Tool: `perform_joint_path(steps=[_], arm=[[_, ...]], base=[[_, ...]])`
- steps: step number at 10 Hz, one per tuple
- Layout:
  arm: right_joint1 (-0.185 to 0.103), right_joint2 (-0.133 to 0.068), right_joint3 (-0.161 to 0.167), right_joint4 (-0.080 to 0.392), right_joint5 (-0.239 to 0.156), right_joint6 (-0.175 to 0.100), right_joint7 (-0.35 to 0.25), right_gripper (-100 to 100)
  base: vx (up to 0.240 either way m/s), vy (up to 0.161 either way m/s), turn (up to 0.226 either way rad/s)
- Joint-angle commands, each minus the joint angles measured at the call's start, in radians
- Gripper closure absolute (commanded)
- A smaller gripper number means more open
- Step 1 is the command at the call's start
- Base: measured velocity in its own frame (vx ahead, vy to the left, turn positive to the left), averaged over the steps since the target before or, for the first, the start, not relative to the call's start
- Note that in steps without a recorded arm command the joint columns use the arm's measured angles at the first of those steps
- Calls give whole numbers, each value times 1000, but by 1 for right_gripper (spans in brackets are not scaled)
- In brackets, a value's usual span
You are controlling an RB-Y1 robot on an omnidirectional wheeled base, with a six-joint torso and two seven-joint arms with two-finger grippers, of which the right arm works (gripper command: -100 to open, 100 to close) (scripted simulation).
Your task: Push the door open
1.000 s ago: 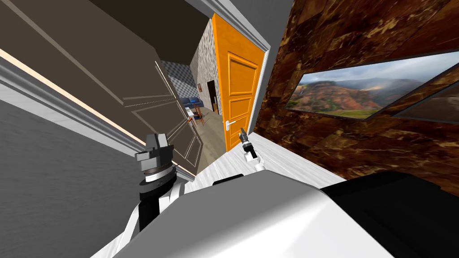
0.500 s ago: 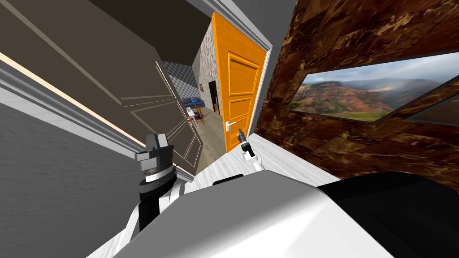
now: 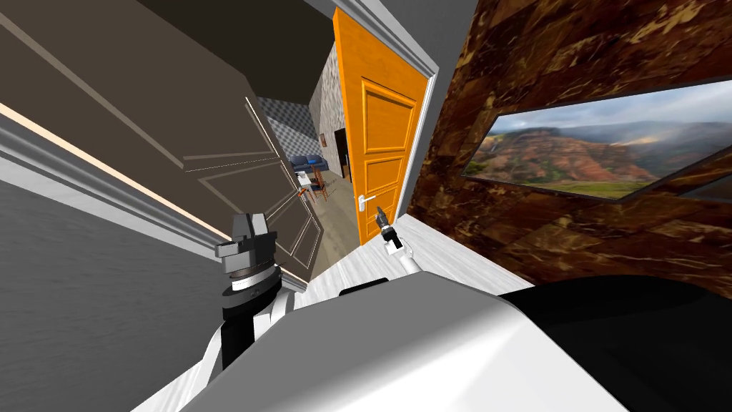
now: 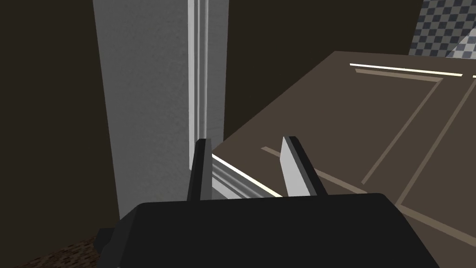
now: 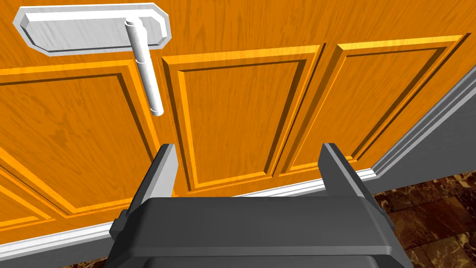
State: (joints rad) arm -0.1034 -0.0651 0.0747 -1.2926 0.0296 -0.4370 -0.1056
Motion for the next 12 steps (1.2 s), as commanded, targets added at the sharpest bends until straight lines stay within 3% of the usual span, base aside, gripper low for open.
perform_joint_path(steps=[1, 2, 3, 12], arm=[[-36, -2, 8, 50, -1, -3, -7, -100], [-60, -2, 14, 85, -2, -6, -11, -100], [-60, -2, 14, 99, -2, -6, -11, -100], [-259, 4, 56, 417, -8, -26, -41, -100]], base=[[62, -92, 80], [69, -112, 72], [45, -74, 28], [63, -109, 62]])
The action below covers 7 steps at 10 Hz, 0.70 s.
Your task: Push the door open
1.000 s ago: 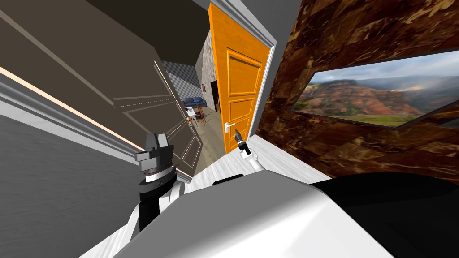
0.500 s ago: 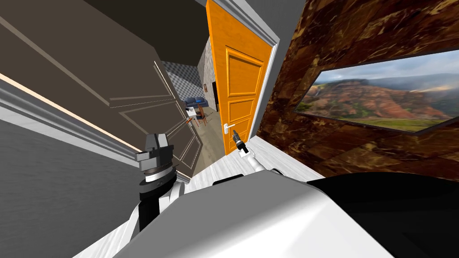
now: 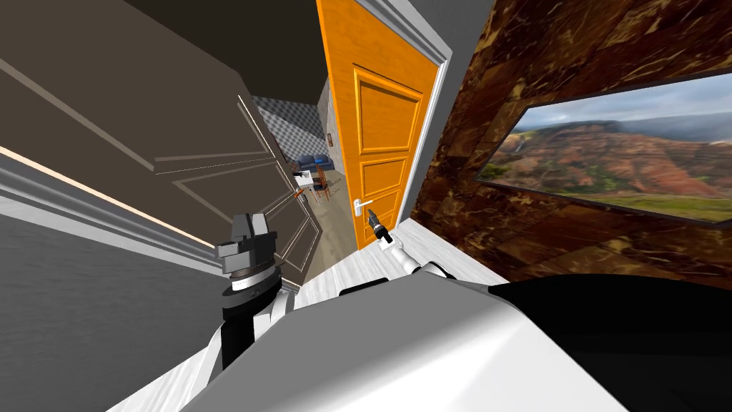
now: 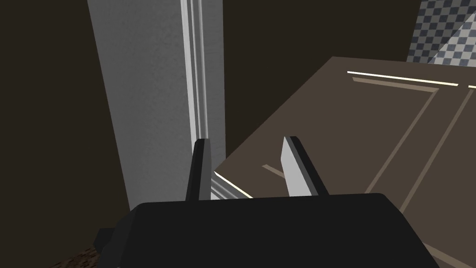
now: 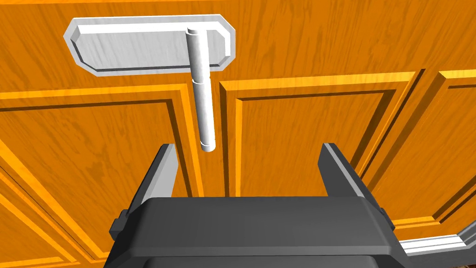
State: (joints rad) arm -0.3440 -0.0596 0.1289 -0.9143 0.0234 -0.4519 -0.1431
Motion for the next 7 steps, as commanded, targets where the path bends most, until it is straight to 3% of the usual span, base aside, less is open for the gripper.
perform_joint_path(steps=[1, 5, 7], arm=[[-18, -1, 2, 39, -1, -11, -4, -100], [-86, 5, 17, 148, -3, -18, -14, -100], [-101, 7, 20, 171, -4, -20, -16, -100]], base=[[27, -69, 31], [30, -84, 47], [42, -71, 20]])
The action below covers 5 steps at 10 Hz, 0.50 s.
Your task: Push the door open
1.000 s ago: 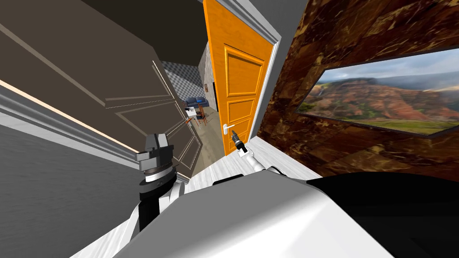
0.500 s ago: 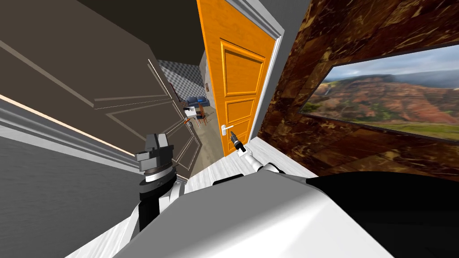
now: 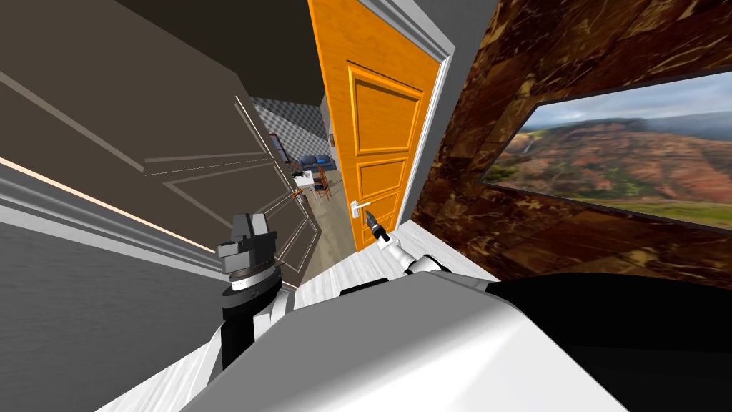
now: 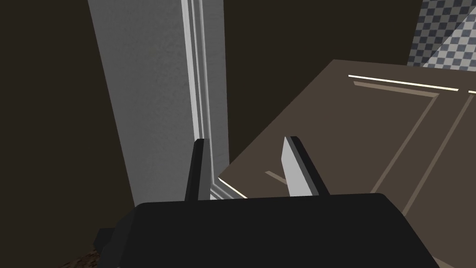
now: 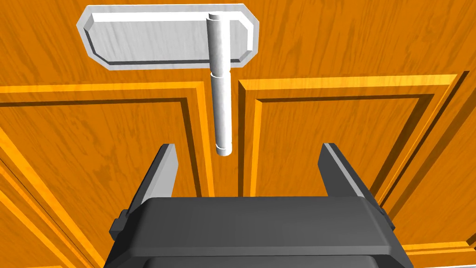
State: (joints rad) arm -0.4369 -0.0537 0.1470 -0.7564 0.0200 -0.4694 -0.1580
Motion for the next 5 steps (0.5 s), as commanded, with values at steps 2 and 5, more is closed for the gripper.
perform_joint_path(steps=[2, 5], arm=[[-34, 4, 7, 55, -1, -5, -5, -100], [-70, 10, 15, 112, -2, -8, -11, -100]], base=[[39, -95, 40], [31, -95, 34]])
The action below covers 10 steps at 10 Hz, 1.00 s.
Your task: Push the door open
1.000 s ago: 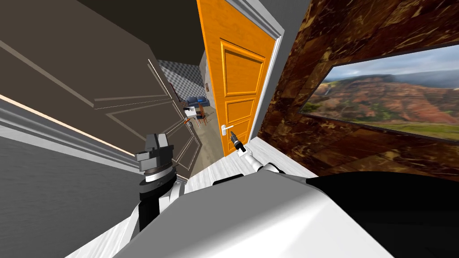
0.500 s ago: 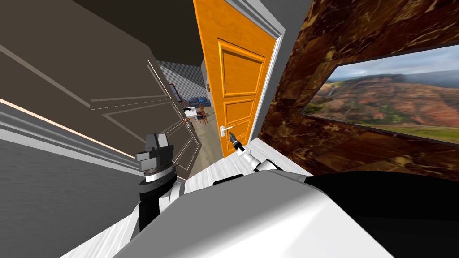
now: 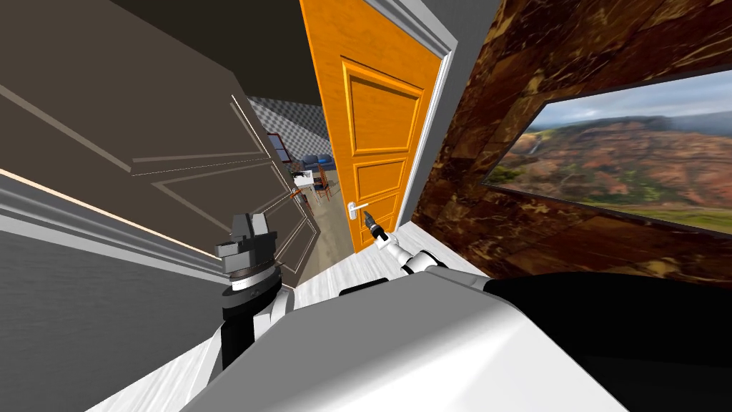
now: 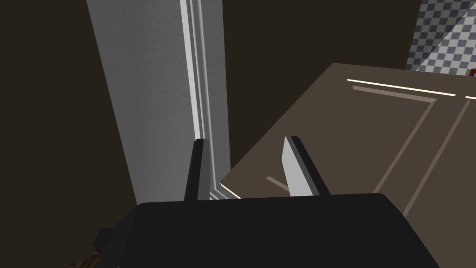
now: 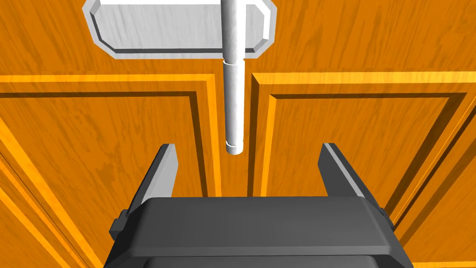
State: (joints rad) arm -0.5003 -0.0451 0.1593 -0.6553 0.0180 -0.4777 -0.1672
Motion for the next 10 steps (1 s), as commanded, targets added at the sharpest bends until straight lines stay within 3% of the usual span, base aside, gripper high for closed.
perform_joint_path(steps=[1, 6, 10], arm=[[-20, 4, 5, 33, 0, -1, -4, -100], [-16, -12, -5, 29, -3, -4, 2, -100], [-16, -5, -14, 33, -6, -7, 6, -100]], base=[[32, -100, 54], [126, 22, 21], [196, 52, 24]])
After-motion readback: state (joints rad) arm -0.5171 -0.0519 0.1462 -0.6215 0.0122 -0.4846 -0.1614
